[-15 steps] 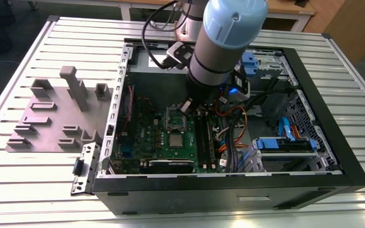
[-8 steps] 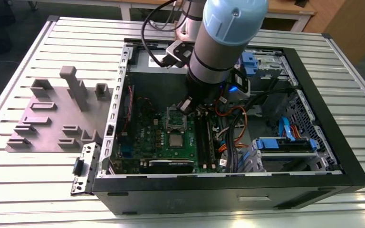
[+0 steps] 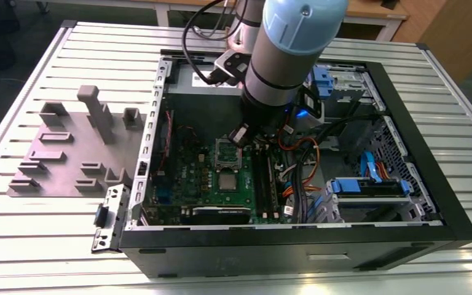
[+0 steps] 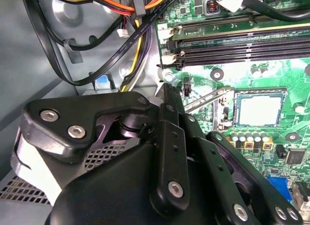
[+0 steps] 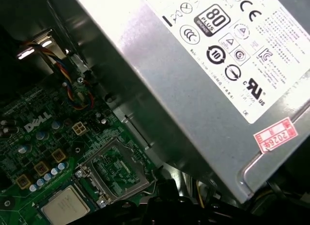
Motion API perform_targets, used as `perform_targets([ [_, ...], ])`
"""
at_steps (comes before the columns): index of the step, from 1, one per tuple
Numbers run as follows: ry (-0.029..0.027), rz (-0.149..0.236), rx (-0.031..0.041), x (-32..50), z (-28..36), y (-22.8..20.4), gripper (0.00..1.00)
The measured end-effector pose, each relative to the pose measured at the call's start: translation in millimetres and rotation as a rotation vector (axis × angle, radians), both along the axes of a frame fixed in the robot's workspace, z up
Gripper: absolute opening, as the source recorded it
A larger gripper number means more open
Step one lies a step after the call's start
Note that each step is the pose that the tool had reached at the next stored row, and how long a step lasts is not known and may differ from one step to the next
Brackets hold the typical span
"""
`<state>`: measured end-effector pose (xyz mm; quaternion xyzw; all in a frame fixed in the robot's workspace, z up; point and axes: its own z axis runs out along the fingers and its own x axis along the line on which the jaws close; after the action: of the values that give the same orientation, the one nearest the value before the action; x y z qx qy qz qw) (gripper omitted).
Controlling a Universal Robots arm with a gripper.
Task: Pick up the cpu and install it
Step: 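Close the cpu cover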
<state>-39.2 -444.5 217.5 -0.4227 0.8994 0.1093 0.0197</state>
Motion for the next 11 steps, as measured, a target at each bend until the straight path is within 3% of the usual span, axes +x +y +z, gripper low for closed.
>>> perform_targets([
  [6, -0.0001, 0.000, -0.0069, -0.4, 3.3, 0.0, 0.11],
  [11, 0.0000, 0.000, -0.0168, -0.9, 6.4, 0.0, 0.11],
])
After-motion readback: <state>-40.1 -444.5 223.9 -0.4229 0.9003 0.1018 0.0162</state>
